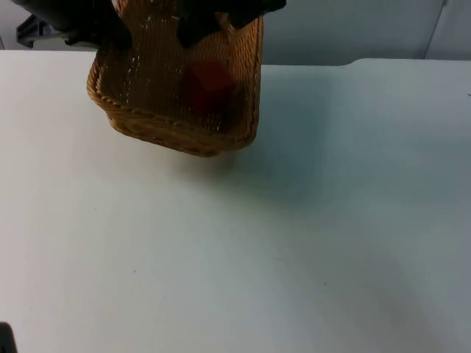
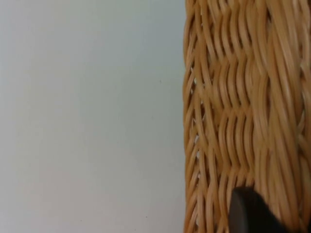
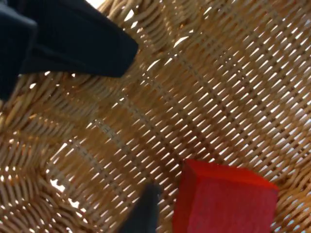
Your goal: Pick up the basket with the left hand and place the cube into the basket with the right hand.
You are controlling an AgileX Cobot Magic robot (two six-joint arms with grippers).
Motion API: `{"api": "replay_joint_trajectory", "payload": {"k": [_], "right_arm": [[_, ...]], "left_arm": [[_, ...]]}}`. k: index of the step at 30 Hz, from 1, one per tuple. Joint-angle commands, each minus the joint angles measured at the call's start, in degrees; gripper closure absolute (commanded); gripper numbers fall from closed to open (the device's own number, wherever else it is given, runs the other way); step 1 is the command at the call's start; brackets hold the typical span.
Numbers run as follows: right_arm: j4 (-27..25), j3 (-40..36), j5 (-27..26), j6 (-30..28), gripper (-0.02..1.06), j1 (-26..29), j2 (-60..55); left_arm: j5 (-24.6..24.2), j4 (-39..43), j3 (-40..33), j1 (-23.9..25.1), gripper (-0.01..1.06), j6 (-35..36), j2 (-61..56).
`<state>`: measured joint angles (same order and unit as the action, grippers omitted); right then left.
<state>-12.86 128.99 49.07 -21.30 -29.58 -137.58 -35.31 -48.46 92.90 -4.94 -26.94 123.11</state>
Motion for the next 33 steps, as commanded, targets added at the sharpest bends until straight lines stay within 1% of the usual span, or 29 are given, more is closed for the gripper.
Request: {"api": "replay_joint_trajectory", "payload": {"k": [1,3,4,5,6,7,8,9,10,11,12,13,14,15,17,20,23,24,25,26,28,29,31,33], "right_arm": [[1.11,1.47,-0.09,-0.12,0.10,-0.20,0.20],[5.19,4.28,2.21,0.92,0.06,-0.20,0.32],[5.19,4.28,2.21,0.92,0.06,-0.20,0.32],[7.79,6.72,3.72,1.99,0.06,-0.20,0.32],[10.31,9.12,5.89,3.04,0.08,-0.06,0.32],[13.29,12.40,8.39,4.59,0.14,0.30,0.32],[15.86,15.77,11.03,6.41,0.24,0.99,0.32],[15.86,15.77,11.03,6.41,0.24,0.99,0.32],[17.69,18.76,12.72,9.54,0.40,1.96,0.61],[18.85,20.90,14.78,12.35,0.58,3.37,0.86],[19.65,23.41,17.27,15.13,0.75,5.02,1.42],[19.41,25.57,19.36,16.80,0.96,6.46,1.68],[19.41,25.57,19.36,16.80,0.96,6.46,1.68],[19.00,28.10,20.90,18.32,1.04,8.84,2.30],[18.93,30.76,20.90,19.42,1.04,11.08,3.36],[19.08,31.13,20.90,19.85,1.04,12.42,5.55],[27.71,31.13,20.90,20.54,1.04,13.62,8.12],[27.71,31.13,20.90,20.54,1.04,13.62,8.12],[30.13,31.13,20.90,21.75,1.04,14.34,8.81],[31.09,31.13,20.90,22.91,1.04,15.47,9.55],[30.51,31.13,20.90,22.91,1.04,17.73,10.29],[29.20,31.13,20.90,22.91,1.04,19.41,10.89],[28.61,31.13,20.90,22.91,1.05,19.78,11.16],[26.58,31.13,20.90,22.65,1.05,21.73,12.10]], "left_arm": [[0.68,-1.97,0.31,-0.21,1.05,0.34,-0.63],[0.68,-1.97,0.31,-0.21,1.05,0.34,-0.63],[0.68,-1.97,0.31,-0.21,1.05,0.34,-0.63],[0.68,-1.97,0.31,-0.21,1.05,0.34,-0.63],[0.68,-1.97,0.31,-0.21,1.05,0.34,-0.63],[0.68,-1.97,0.31,-0.21,1.05,0.34,-0.63],[0.68,-1.97,0.31,-0.21,1.05,0.34,-0.63],[0.68,-1.97,0.31,-0.21,1.05,0.34,-0.63],[0.68,-1.97,0.31,-0.21,1.05,0.34,-0.63],[0.68,-1.97,0.31,-0.21,1.05,0.34,-0.63],[0.68,-1.97,0.31,-0.21,1.05,0.34,-0.63],[0.68,-1.97,0.31,-0.21,1.05,0.34,-0.63],[0.68,-1.97,0.31,-0.21,1.05,0.34,-0.63],[0.68,-1.97,0.31,-0.21,1.05,0.34,-0.63],[0.68,-1.97,0.31,-0.21,1.05,0.34,-0.63],[0.81,-1.97,0.31,-0.21,1.05,0.34,-0.63],[1.03,-2.01,0.31,-0.21,1.05,0.34,-0.63],[1.03,-2.01,0.31,-0.21,1.05,0.34,-0.63],[1.03,-2.01,0.31,-0.21,1.05,0.34,-0.63],[1.03,-2.01,0.31,-0.21,1.05,0.34,-0.63],[1.16,-2.01,0.31,-0.21,1.05,0.34,-0.63],[1.16,-2.01,0.31,-0.21,1.05,0.34,-0.63],[1.16,-2.01,0.31,-0.21,1.05,0.34,-0.63],[1.16,-2.01,0.31,-0.21,1.05,0.34,-0.63]]}}
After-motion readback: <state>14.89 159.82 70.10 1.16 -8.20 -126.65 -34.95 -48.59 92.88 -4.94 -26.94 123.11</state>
